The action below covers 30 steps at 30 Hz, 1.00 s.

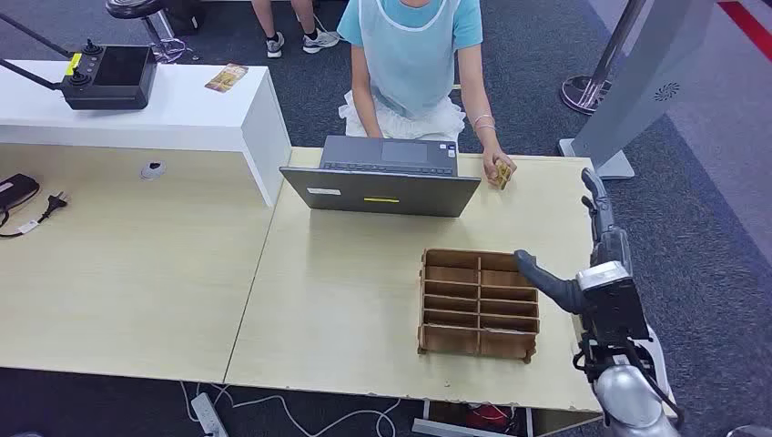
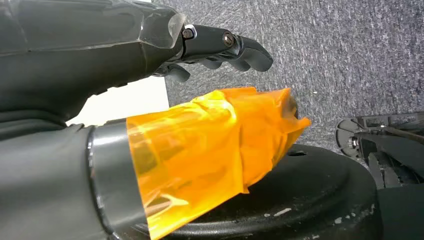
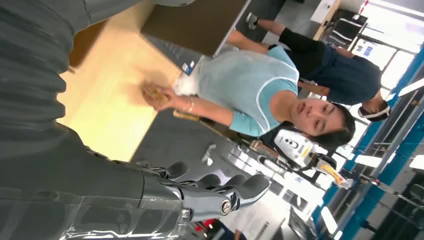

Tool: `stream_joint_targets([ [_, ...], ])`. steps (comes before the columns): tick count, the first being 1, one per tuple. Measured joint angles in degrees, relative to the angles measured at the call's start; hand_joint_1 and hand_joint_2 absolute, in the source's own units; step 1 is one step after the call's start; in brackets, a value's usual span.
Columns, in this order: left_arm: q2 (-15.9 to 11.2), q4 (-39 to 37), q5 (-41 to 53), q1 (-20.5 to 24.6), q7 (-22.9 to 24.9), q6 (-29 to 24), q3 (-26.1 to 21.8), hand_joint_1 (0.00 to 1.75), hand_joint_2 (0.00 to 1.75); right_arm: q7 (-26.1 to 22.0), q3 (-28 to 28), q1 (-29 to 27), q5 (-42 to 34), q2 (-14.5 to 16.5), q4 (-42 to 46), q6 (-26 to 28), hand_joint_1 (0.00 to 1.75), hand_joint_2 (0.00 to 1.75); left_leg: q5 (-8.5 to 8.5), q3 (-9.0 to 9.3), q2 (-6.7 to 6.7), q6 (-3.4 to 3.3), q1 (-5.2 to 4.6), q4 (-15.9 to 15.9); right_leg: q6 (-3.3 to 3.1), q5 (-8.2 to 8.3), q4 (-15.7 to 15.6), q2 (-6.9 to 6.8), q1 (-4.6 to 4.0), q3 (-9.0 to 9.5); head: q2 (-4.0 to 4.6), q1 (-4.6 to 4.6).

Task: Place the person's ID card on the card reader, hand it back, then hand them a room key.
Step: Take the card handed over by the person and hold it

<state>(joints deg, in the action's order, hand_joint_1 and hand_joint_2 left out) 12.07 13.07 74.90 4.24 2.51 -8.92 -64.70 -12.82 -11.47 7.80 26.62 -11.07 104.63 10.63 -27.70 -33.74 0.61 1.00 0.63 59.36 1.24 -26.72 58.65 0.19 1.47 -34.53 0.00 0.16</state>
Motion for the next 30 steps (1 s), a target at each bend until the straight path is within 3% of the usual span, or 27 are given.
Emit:
stream_joint_targets([
  [8,0.0,0.02,1.2,0.03,-0.03,-0.07,0.0,0.0,0.0,5.15,-3.32,11.06,12.76,-2.29,-2.62,1.19,0.0,1.75,0.08,0.0,-0.02,0.05,0.0,0.0,-0.03,0.03,0.01,0.01,0.0,0.0,0.0,-0.01],
  [12,0.0,0.0,1.33,0.04,-0.03,0.06,0.0,0.0,0.0,7.12,-4.86,16.89,15.05,-3.1,-4.84,-0.12,0.0,1.75,0.1,0.0,-0.01,0.08,0.0,0.0,-0.02,0.04,0.01,0.0,0.0,0.0,0.0,0.0],
  [18,0.0,0.0,1.3,0.05,-0.02,0.27,0.01,0.0,0.0,7.86,-5.36,18.75,16.2,-3.33,-5.76,-0.37,0.0,1.75,0.11,0.0,-0.01,0.08,0.0,0.01,-0.02,0.04,0.01,0.0,0.0,0.0,0.0,0.01],
  [24,-0.02,0.02,2.66,0.2,0.07,1.05,0.68,0.0,0.0,14.68,-9.03,34.85,29.5,-4.09,-17.27,-1.11,0.0,1.75,0.11,0.0,0.0,0.08,0.0,0.01,-0.02,0.05,0.03,0.0,0.0,-0.01,0.0,-0.01],
  [30,-0.03,0.02,3.42,0.27,0.06,1.36,1.45,0.0,0.0,16.83,-11.18,42.97,33.63,-4.07,-26.21,-2.54,0.0,1.75,0.12,-0.01,0.02,0.08,0.0,0.01,-0.02,0.05,0.03,-0.02,0.0,0.0,0.0,0.0],
])
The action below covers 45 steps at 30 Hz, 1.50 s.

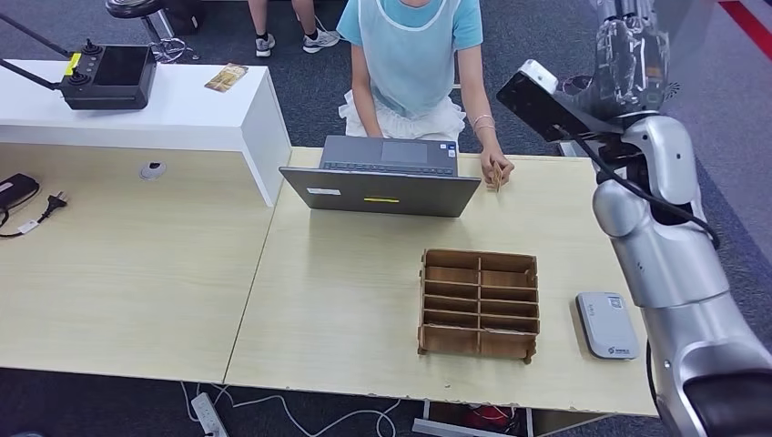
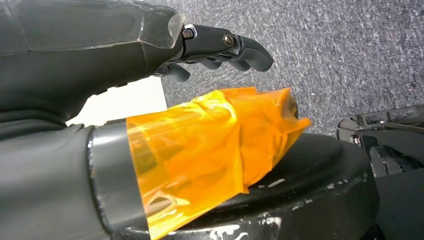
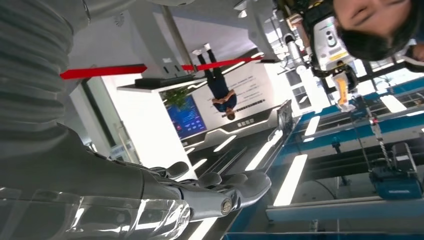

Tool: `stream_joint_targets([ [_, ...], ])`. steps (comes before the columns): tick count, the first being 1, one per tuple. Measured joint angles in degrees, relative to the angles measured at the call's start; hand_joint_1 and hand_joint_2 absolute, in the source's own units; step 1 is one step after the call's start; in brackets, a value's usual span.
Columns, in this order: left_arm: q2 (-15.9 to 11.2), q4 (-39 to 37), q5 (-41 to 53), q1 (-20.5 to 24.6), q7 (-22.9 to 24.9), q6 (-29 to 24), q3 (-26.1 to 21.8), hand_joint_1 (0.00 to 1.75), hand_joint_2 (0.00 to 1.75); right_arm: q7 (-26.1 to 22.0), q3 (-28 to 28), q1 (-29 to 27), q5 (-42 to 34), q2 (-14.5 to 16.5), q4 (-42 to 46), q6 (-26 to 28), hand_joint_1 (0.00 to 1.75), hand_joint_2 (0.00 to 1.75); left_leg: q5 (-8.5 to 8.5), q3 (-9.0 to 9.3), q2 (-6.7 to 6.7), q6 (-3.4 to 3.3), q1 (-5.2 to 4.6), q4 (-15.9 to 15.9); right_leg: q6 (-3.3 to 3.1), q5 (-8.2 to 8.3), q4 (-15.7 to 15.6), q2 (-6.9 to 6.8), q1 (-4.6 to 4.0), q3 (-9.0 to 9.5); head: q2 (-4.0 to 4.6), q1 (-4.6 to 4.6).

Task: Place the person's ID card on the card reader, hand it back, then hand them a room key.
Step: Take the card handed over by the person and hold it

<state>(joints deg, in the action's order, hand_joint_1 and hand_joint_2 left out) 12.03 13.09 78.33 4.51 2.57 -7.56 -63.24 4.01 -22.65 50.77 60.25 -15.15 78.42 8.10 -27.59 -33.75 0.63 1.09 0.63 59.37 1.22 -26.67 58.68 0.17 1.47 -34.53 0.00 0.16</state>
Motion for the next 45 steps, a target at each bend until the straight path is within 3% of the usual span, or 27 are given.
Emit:
stream_joint_targets([
  [19,-0.27,0.0,2.21,0.09,-0.63,0.43,3.21,0.0,0.0,-0.16,-2.25,14.29,0.21,1.89,-27.05,-1.56,0.0,1.75,0.02,0.01,0.01,0.02,0.0,0.01,0.01,0.01,0.01,0.0,0.0,-0.01,0.0,0.01],
  [45,-0.21,-0.02,3.07,0.12,-0.56,0.28,5.24,0.0,0.0,1.43,-2.12,15.32,1.49,4.57,-38.26,-0.1,0.0,1.75,0.02,0.01,0.01,0.02,0.0,0.01,0.01,0.01,0.01,0.0,0.0,-0.01,0.0,0.0],
])
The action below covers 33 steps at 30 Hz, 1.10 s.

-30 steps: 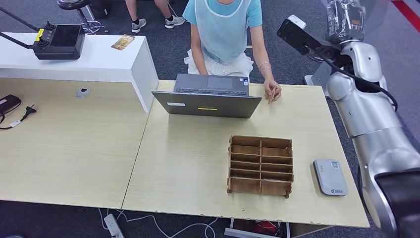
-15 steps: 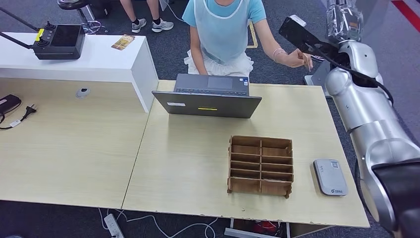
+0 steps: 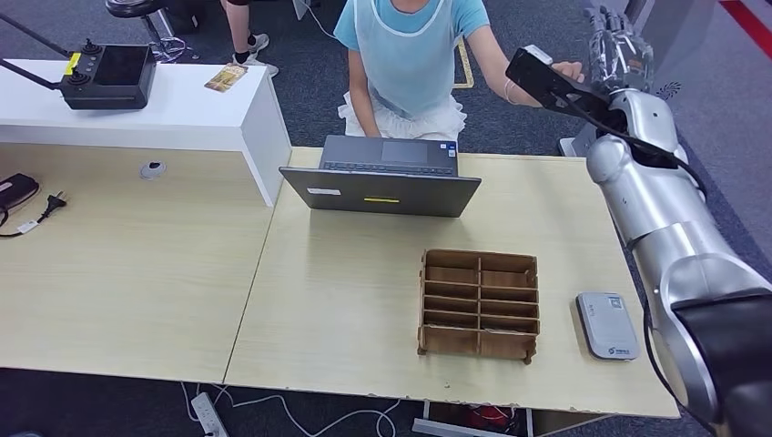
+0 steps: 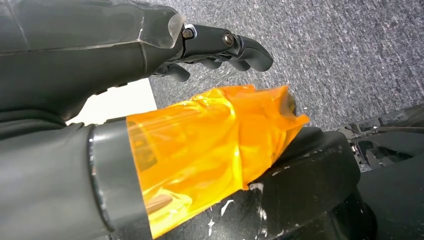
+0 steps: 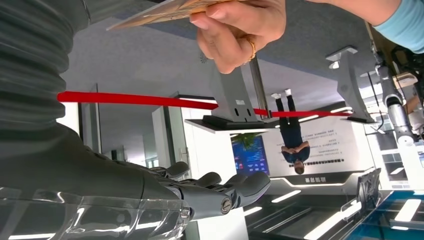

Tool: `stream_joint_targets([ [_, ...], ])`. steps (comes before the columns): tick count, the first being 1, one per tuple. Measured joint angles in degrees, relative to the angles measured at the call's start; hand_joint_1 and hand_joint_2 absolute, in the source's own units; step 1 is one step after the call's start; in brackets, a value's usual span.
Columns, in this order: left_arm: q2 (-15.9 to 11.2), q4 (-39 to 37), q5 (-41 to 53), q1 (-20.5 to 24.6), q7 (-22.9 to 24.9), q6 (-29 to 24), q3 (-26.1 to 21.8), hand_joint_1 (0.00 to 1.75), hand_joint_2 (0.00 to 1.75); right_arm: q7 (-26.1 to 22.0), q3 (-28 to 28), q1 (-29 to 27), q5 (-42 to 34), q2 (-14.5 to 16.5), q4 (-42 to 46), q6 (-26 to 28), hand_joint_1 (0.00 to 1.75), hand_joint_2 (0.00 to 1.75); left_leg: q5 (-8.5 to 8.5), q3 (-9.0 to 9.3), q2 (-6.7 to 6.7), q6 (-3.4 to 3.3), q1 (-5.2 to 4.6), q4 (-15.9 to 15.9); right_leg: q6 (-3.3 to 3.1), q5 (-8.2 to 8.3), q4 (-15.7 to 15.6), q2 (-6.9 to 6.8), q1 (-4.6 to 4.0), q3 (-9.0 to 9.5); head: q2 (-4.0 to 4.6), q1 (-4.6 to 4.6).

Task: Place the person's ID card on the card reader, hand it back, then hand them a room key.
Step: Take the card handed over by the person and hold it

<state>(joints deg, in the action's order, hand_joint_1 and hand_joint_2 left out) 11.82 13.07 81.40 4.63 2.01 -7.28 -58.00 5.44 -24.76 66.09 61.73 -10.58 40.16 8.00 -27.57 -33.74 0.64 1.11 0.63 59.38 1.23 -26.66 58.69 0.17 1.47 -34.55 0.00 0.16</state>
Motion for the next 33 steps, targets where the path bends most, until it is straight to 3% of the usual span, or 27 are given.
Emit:
stream_joint_targets([
  [2,0.0,0.01,0.01,0.0,0.0,0.0,0.02,0.0,0.0,0.17,0.0,0.0,0.37,0.0,-0.33,-0.12,0.0,1.75,0.0,0.0,0.0,0.0,0.0,0.0,0.0,0.0,0.0,0.0,0.0,0.0,0.0,0.0],
  [4,0.01,0.01,0.02,0.0,0.0,-0.01,0.03,0.0,0.0,0.42,0.0,0.01,0.68,0.0,-0.67,-0.21,0.21,1.75,0.0,0.0,0.0,0.0,0.0,0.0,0.0,0.0,0.0,0.0,0.0,0.0,0.0,0.0],
  [6,0.02,0.01,0.03,0.0,0.0,-0.07,0.05,0.0,0.0,0.56,0.0,0.03,1.08,0.0,-1.0,-0.21,1.08,1.75,0.0,0.01,0.0,0.0,0.0,0.0,0.0,0.0,0.0,0.0,0.0,0.0,0.0,0.0],
  [8,0.02,0.0,0.08,0.0,0.01,-0.13,0.08,0.0,0.0,0.67,0.0,0.06,1.58,0.0,-1.29,-0.19,1.75,1.75,0.0,0.01,0.0,0.0,0.0,0.0,0.0,0.0,0.0,0.0,0.0,0.0,0.0,0.0],
  [33,-0.03,0.01,0.94,-0.01,0.0,-0.31,1.24,0.0,0.0,-0.52,0.84,0.21,1.69,0.0,-1.91,0.86,1.75,1.75,0.0,0.01,0.0,0.0,0.0,0.01,0.0,0.0,0.0,0.0,0.0,0.0,0.0,0.01],
])
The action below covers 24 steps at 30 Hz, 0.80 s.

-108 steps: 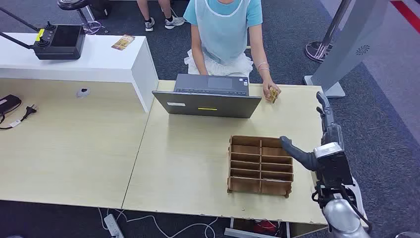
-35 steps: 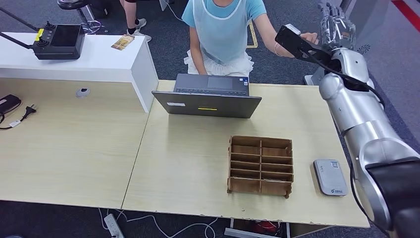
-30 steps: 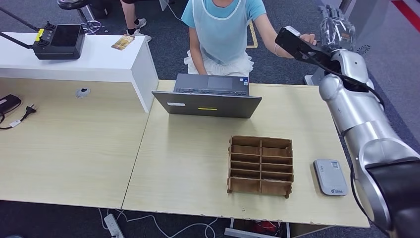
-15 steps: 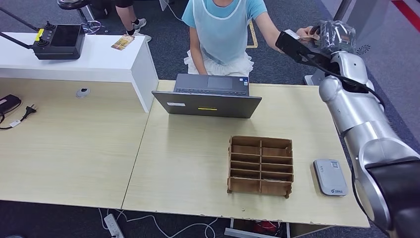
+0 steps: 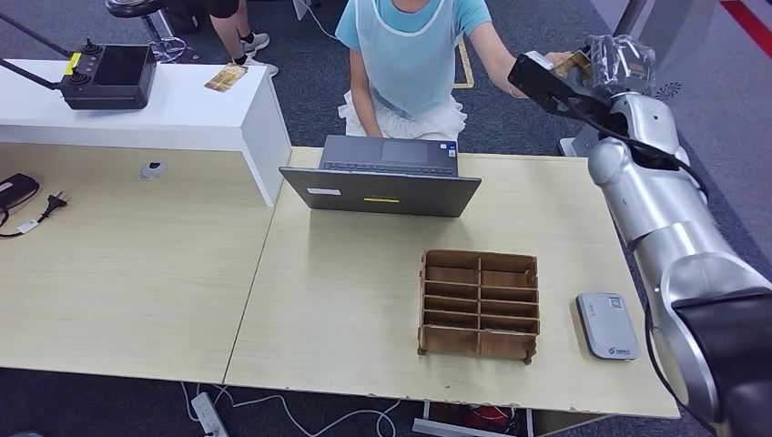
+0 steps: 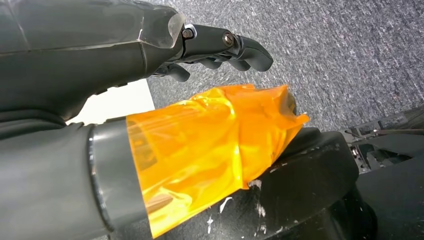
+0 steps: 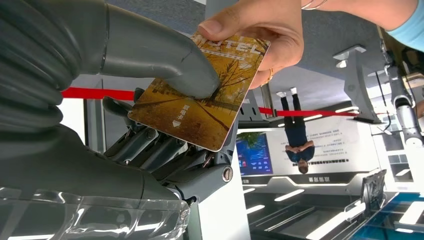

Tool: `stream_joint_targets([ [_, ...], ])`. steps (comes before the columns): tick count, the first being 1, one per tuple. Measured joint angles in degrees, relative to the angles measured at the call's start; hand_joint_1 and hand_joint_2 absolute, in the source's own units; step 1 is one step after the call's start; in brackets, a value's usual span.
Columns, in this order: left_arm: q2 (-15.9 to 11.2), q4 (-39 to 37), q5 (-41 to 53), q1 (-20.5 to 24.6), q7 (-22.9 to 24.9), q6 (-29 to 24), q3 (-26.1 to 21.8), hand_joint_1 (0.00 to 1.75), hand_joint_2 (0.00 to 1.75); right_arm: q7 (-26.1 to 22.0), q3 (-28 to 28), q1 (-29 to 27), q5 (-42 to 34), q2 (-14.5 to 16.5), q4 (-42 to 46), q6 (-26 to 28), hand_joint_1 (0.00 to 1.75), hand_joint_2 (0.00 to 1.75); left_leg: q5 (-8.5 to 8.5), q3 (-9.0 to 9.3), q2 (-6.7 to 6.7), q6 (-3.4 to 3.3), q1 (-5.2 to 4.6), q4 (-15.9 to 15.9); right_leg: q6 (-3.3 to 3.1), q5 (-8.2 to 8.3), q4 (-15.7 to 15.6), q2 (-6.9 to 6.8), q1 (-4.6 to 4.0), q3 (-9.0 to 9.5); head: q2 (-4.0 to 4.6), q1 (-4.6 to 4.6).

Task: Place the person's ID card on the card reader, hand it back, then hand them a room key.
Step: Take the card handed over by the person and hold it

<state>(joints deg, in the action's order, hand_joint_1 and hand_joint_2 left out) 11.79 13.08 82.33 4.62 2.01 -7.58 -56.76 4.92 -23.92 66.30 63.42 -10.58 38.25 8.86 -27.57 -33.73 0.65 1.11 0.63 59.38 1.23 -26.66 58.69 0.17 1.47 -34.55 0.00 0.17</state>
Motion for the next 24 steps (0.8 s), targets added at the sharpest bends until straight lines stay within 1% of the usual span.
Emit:
stream_joint_targets([
  [7,-0.03,-0.01,0.25,0.0,0.0,0.0,0.23,0.0,0.0,-1.22,1.09,-0.51,-1.47,0.0,1.51,2.37,1.75,1.75,0.0,0.0,-0.01,0.0,0.0,0.0,0.0,0.0,0.0,0.01,0.0,-0.01,0.0,-0.01],
  [14,-0.03,-0.01,0.28,-0.04,-0.04,0.0,0.24,0.0,0.0,-3.18,3.04,-2.17,-4.81,-0.01,4.8,3.22,1.75,1.75,0.0,0.0,-0.01,0.0,0.0,0.0,0.0,0.0,0.0,0.02,0.0,-0.01,0.0,-0.01],
  [18,-0.03,-0.01,0.28,-0.08,-0.04,0.0,0.25,0.0,0.0,-4.34,4.14,-3.17,-7.52,-0.02,6.95,2.63,1.75,1.75,0.0,0.0,-0.01,0.0,0.0,0.0,0.0,0.0,0.0,0.02,0.0,-0.01,0.0,-0.01],
  [24,-0.03,-0.01,-0.03,-0.09,-0.08,-0.03,0.25,0.0,0.0,-6.6,5.93,-4.34,-14.11,0.0,10.67,0.38,1.75,1.75,0.0,0.0,-0.01,0.0,0.0,0.0,0.0,0.0,0.0,0.02,0.0,-0.01,0.0,0.0],
])
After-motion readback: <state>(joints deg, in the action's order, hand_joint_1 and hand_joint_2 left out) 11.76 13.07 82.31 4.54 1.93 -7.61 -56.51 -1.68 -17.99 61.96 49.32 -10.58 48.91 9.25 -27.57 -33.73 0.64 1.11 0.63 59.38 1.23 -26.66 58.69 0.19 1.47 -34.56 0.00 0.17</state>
